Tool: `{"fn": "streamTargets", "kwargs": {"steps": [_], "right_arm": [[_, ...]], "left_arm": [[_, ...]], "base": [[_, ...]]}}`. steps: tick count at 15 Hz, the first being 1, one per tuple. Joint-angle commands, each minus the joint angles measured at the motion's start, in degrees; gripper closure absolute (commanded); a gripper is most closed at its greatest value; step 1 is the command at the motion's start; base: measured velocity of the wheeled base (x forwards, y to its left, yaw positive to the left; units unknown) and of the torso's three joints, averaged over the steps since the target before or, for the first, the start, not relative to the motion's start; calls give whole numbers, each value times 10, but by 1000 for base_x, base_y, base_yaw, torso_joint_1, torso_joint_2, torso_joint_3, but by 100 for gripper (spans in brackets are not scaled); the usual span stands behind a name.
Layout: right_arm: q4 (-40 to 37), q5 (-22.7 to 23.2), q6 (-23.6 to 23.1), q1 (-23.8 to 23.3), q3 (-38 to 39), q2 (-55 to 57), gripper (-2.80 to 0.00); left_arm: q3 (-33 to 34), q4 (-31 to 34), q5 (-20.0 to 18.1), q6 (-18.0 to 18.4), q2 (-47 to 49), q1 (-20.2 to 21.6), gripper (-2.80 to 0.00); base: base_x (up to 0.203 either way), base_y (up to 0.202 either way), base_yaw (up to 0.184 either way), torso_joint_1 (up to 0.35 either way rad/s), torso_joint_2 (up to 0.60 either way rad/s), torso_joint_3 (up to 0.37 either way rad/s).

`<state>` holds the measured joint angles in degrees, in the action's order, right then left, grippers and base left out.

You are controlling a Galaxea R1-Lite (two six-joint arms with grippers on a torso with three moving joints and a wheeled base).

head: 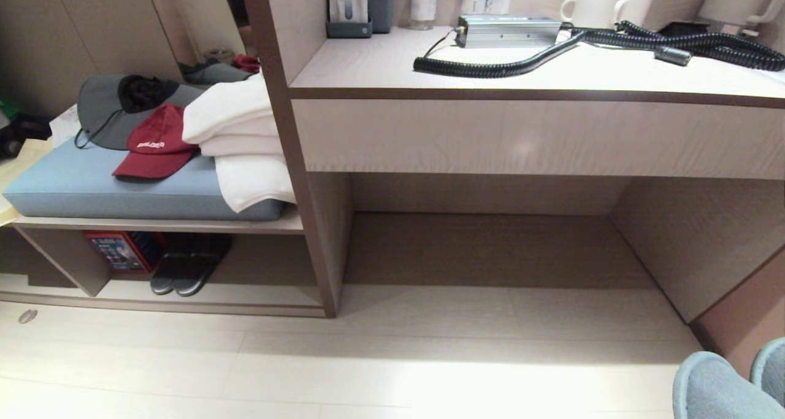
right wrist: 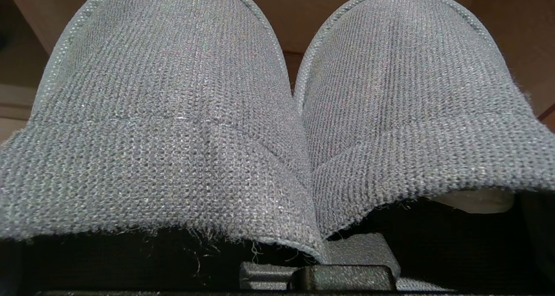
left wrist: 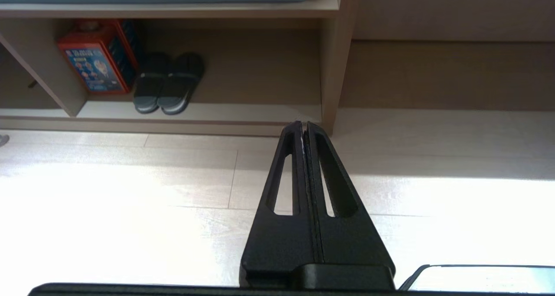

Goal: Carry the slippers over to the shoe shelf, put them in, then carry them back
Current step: Place the slippers on the floor

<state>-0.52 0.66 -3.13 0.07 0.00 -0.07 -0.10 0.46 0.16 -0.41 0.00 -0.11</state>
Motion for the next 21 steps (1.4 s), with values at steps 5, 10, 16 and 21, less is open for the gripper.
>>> {"fn": "streamTargets", "kwargs": {"steps": [5, 10, 16, 21], "right_arm": [[1, -2, 5, 0, 0, -1, 0], [1, -2, 5, 0, 0, -1, 0], [1, -2, 5, 0, 0, -1, 0], [1, -2, 5, 0, 0, -1, 0]], "left_arm": [[1, -1, 0, 0, 0, 1, 0], [1, -2, 0, -1, 0, 1, 0], [1, -2, 0, -1, 0, 0, 0], [1, -3, 0, -1, 0, 0, 0]], "base": [[0, 0, 0, 3, 5, -200], [0, 0, 0, 5, 1, -199], [0, 0, 0, 5, 5, -196], [0, 0, 0, 4, 2, -193]]}}
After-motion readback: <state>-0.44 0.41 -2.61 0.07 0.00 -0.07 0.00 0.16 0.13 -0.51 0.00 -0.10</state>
